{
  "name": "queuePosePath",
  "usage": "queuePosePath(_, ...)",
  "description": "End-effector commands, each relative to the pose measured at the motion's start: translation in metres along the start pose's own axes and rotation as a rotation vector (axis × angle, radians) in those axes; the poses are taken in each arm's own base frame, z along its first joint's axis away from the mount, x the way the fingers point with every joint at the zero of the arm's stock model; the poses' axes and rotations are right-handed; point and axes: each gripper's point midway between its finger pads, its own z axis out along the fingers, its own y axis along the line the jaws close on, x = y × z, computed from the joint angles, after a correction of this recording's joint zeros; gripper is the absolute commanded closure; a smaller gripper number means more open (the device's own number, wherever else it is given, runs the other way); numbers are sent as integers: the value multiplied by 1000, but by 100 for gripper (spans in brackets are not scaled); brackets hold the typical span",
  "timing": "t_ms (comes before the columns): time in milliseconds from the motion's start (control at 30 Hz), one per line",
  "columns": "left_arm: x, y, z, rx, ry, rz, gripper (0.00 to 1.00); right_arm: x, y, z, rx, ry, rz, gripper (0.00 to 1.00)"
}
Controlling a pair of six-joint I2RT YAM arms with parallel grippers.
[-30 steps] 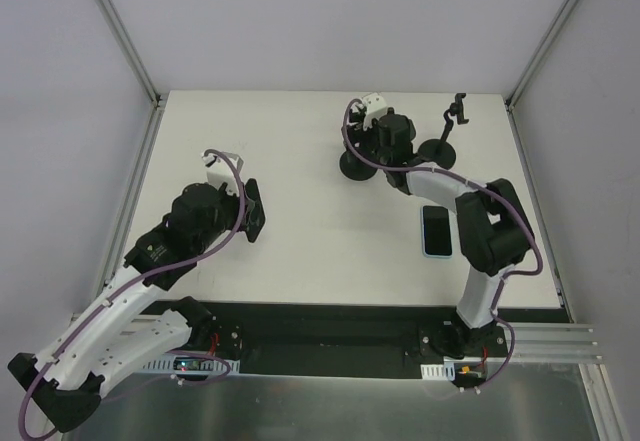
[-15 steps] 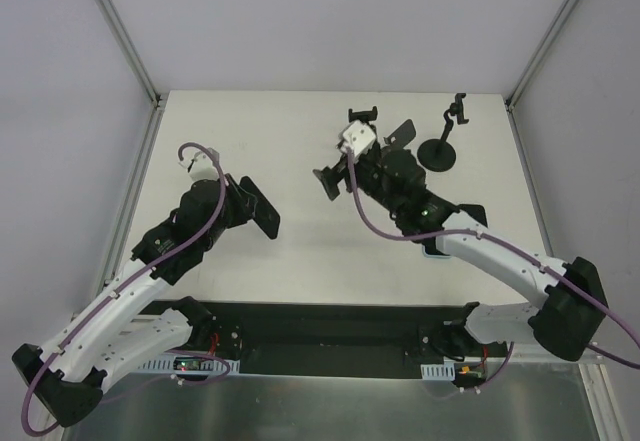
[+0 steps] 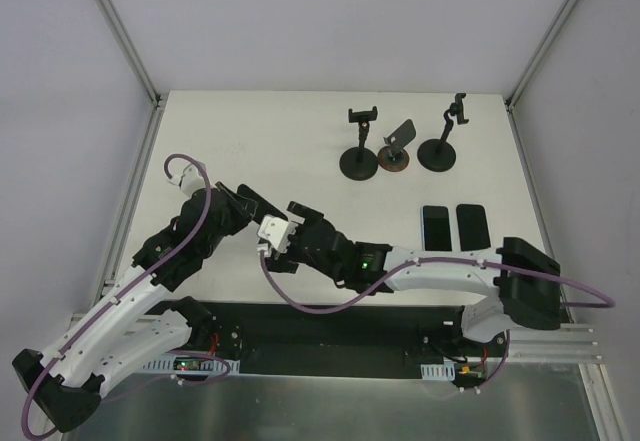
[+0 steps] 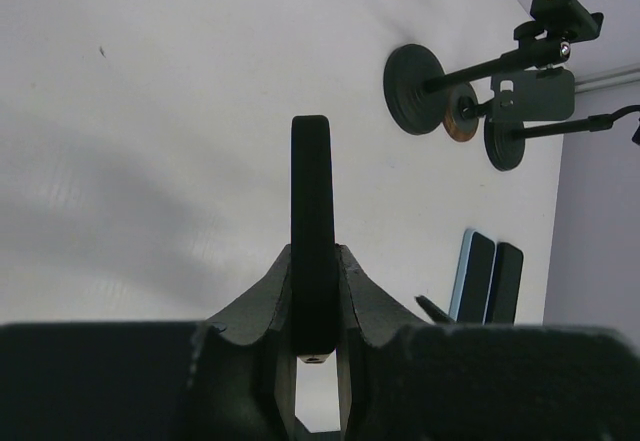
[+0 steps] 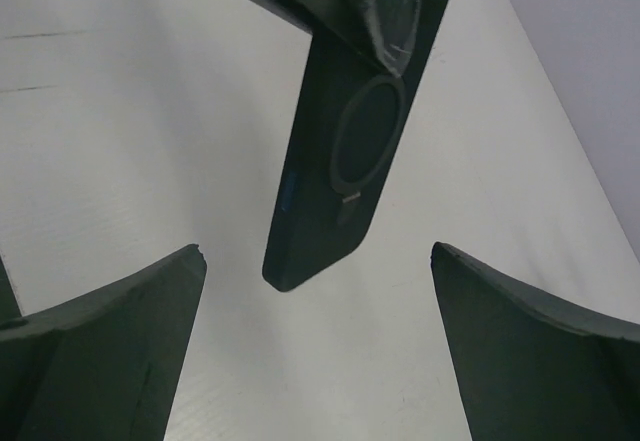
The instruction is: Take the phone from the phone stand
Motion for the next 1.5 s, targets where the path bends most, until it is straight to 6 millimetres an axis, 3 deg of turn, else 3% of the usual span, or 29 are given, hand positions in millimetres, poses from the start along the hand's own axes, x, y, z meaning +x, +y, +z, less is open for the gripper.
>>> queuePosePath(0,-11,-27,-5,95,-27,-110,100,-26,-18,21,152,-15,-38,2)
queuePosePath(133,-9,-28,-5,98,-18,-117,100,-22,-11,38,193,8,-82,4)
queuePosePath(333,-6,-28,-3,94,-6,-126,100,-16,-19,53,290,50,-117,17)
queuePosePath(533,-6,-27,-2,88,-8,-133,100,-9,-20,56,321,68,-117,54)
queuePosePath(567,-7,-27,-2,88,-10,-135,98,-10,-21,55,331,68,-116,66)
queuePosePath(633,-9,-29,-3,91,-14,-136,90,-9,-21,53,335,67,-112,78)
queuePosePath(667,-9,-28,-2,89,-17,-136,85,-9,-22,52,341,70,-110,89)
queuePosePath(733,-11,-29,-3,92,-24,-132,73,-10,-22,50,344,69,-100,99)
queuePosePath(767,-14,-30,-4,95,-33,-133,58,-10,-22,49,344,69,-93,99)
queuePosePath(833,-19,-31,-7,98,-54,-106,45,-10,-23,45,344,76,-85,99)
queuePosePath(867,-24,-32,-9,102,-69,-93,32,-8,-24,44,345,79,-73,99)
queuePosePath(1000,-51,-40,-24,129,-160,35,10,-3,-23,38,327,105,-45,99)
queuePosePath(1067,-63,-42,-31,128,-205,103,4,-1,-24,35,312,107,12,99)
queuePosePath(1100,-74,-46,-40,144,-239,169,1,9,-26,34,303,141,22,99)
queuePosePath(1267,-105,-44,-64,136,-350,421,1,33,-35,17,227,208,185,99)
queuePosePath(1300,-110,-46,-68,139,-367,452,1,36,-45,11,236,207,274,99)
queuePosePath(1367,-115,-46,-72,134,-384,558,1,55,-40,4,161,254,359,99)
queuePosePath(1400,-118,-46,-75,133,-394,586,1,59,-55,-3,182,246,476,99)
queuePosePath(1467,-120,-43,-75,113,-403,660,1,80,-47,-12,115,277,583,99)
